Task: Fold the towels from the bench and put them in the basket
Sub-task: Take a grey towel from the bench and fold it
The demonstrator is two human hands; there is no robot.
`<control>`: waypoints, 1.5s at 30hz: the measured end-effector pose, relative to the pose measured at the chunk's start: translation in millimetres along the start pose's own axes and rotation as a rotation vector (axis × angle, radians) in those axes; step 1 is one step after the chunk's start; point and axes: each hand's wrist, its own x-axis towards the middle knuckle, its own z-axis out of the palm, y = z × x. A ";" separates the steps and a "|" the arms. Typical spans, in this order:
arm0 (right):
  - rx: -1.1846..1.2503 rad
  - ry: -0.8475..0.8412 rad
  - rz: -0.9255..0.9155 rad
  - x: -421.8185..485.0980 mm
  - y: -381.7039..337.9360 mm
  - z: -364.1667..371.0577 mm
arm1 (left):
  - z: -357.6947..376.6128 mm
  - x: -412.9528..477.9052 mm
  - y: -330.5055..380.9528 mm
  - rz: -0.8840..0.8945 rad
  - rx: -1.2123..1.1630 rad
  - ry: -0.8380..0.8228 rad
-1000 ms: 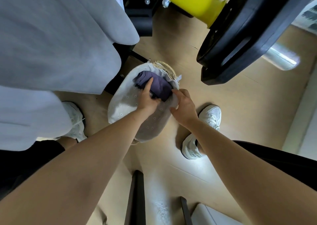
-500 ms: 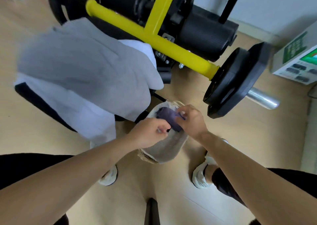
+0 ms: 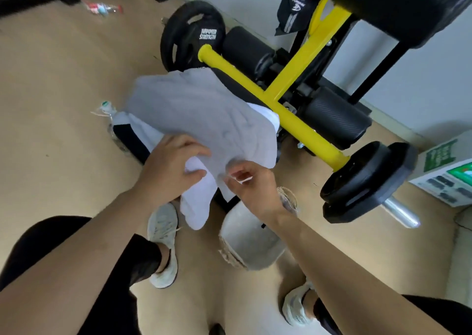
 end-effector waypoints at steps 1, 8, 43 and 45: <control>-0.005 0.005 0.004 1.0 -2.0 9.2 | 1.8 1.8 -1.3 -0.001 -0.006 0.021; -0.002 0.148 0.021 -3.9 -6.2 44.8 | 12.7 18.2 2.5 0.008 0.001 0.108; 0.221 0.130 -0.094 -21.6 -105.8 -180.1 | 14.6 26.2 2.8 -0.193 -0.080 0.349; 0.189 0.156 -0.096 -29.0 -102.8 -183.8 | 12.6 26.4 6.0 -0.183 -0.128 0.339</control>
